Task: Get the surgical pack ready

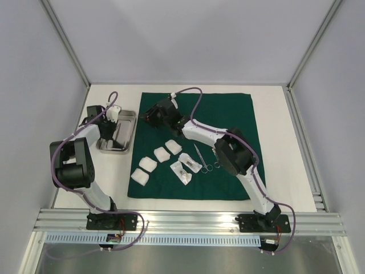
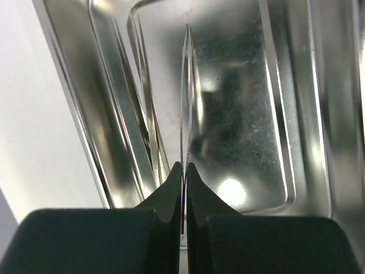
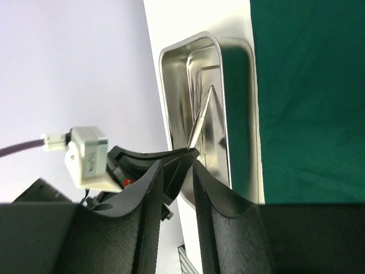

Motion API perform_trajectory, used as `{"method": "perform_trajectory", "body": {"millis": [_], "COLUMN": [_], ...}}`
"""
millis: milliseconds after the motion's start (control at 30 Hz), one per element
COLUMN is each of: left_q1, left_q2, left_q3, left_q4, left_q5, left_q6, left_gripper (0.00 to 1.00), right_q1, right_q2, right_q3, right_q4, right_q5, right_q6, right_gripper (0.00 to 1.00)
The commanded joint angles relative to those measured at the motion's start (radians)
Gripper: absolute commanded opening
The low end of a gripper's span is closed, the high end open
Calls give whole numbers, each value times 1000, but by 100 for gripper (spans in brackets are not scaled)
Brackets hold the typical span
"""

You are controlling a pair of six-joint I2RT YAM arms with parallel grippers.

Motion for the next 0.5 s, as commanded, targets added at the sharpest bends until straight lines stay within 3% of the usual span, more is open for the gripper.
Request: {"method": "perform_trajectory", "body": {"millis": [0,233,467], "left_q1": [11,13,13], "left_q2": [37,117,160], "left_q3": [69,126,157], "left_q4": [-31,-77,-139], "left_q5": [-4,-32,-17], "left_q6": [-41,-60,-55], "left_gripper": [0,0,12], "right_q1": [-4,-14,-28], "right_q2": [-64,-75,-79], "right_q3": [-31,-77,-97], "right_q4": [53,68,74], "right_q5": [-1,-9,-10], "right_q6": [-39,-34,-31], "right_gripper": [29,28,28]}}
